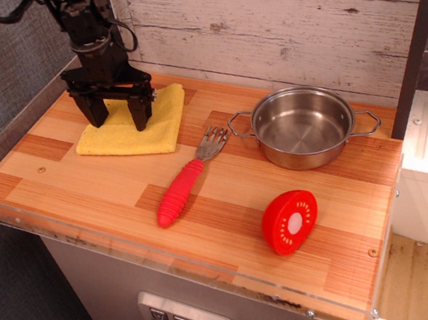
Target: Pick the yellow cloth from the corner snd put it in th middle
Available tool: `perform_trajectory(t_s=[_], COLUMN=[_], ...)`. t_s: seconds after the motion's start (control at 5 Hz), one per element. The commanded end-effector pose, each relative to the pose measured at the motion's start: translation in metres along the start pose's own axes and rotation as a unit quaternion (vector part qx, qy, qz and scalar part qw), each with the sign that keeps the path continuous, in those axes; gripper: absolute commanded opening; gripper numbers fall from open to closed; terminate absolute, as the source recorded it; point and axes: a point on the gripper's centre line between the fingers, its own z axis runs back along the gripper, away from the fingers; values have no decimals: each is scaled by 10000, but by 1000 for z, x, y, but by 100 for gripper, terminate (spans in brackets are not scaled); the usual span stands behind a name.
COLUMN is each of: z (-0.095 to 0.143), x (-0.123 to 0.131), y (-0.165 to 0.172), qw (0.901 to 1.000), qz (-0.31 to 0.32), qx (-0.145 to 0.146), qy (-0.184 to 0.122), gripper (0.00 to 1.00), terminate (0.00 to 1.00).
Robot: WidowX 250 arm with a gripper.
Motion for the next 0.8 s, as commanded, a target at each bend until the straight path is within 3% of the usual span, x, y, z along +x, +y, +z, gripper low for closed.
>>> perform_trajectory(t_s=[0.0, 0.6], z=[-16, 4], x=[-22, -53], y=[-21, -4], qw=[9974, 9957], qz=[-580, -889], qx=[278, -61], qy=[326, 266], gripper=[100, 100], terminate=[0, 0])
